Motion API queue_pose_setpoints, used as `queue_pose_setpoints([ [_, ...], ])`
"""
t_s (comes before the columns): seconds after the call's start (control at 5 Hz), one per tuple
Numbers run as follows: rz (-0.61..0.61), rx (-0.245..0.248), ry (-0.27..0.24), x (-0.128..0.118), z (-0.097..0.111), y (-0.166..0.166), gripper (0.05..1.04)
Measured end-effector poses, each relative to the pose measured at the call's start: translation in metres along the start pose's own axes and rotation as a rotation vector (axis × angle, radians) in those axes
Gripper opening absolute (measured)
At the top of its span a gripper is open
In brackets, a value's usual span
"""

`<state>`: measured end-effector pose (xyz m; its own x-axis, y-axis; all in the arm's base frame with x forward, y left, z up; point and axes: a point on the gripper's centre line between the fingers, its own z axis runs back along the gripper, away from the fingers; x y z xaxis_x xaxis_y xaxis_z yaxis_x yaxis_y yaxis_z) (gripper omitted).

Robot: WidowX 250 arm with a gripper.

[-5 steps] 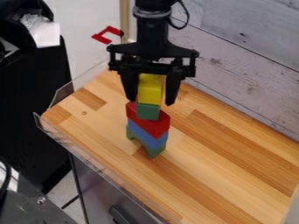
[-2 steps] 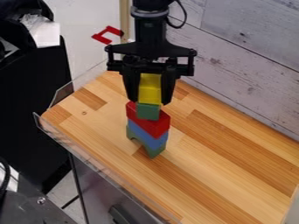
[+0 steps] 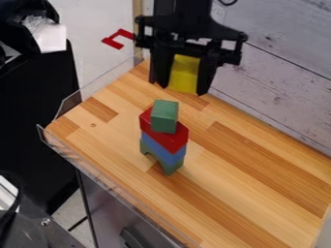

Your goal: Remove the yellow cube from the tower and move it to the right.

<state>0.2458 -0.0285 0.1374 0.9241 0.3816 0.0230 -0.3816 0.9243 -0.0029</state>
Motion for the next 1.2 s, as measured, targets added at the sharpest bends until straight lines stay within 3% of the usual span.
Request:
queue_pose_setpoints([
  [0.2,-0.065,-0.010,-0.012,-0.003,0.002,-0.015,0.585],
  [0.4,-0.208,-0.011,0.011,-0.008,-0.013,-0.048,0.585],
  [0.8,-0.459,-0.055,0.021,-0.046,-0.044,-0.120,0.585],
  [1.2,-0.482,-0.080,0.083,-0.061,-0.083,-0.134,0.584],
])
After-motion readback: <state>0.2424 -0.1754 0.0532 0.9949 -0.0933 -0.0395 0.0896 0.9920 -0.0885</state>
